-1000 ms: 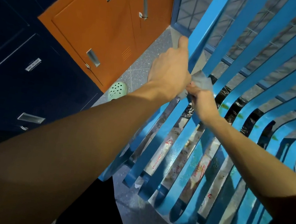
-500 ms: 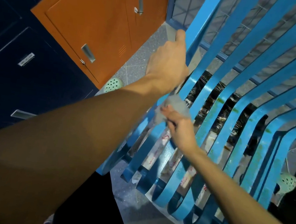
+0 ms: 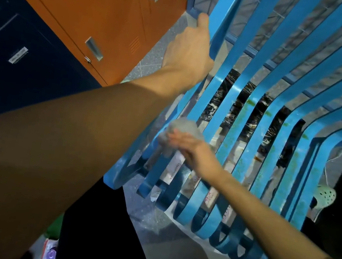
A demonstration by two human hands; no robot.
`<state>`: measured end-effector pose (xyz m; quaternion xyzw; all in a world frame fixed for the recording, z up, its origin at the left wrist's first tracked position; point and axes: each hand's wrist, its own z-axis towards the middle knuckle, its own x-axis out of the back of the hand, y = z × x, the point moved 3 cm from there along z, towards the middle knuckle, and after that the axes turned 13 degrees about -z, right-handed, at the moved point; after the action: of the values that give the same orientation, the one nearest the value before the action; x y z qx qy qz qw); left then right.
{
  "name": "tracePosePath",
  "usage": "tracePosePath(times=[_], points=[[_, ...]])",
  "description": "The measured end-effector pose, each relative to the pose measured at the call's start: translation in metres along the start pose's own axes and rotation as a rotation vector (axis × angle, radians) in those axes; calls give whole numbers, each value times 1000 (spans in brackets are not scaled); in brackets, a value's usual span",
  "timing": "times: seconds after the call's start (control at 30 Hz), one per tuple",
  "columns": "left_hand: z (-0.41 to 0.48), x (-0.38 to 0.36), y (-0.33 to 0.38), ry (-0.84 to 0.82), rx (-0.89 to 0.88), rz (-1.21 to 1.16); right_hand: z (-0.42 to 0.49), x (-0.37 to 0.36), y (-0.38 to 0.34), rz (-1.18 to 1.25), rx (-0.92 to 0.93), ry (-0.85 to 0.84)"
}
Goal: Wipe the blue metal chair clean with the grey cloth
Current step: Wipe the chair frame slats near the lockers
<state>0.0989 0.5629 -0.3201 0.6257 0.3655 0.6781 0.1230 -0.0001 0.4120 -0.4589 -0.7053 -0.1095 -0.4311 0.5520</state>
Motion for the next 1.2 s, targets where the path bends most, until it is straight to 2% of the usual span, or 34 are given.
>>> tracePosePath(times=[0.1,0.2,0.3,0.4,0.53,0.63,0.73,0.83,0.93,1.07,1.2], points=[[-1,1,2,-4,1,27,29,26,52,-178,-89,77],[-2,2,3,-1,4,52,57,45,86,-210,-220,130],[-1,2,3,13,9,68,67,42,87,-195,-348,215],[-2,1,3,9,15,59,51,15,58,-163,-404,267],[-2,2,3,2,12,56,8,-19,-5,-104,-240,278],[-3,4,4,6,4,65,-25,-60,-42,-44,-117,190],[-5,5,4,3,-4,59,-41,-85,-39,-76,-17,76],[-5,3,4,0,-5,43,-27,-55,-32,-93,140,-14],[-3,4,3,11,-7,52,-4,-7,-5,-17,79,13],[-2,5,4,11,-3,94,35,26,64,-180,-107,62],[-3,3,4,16,9,77,67,45,97,-193,-295,187]])
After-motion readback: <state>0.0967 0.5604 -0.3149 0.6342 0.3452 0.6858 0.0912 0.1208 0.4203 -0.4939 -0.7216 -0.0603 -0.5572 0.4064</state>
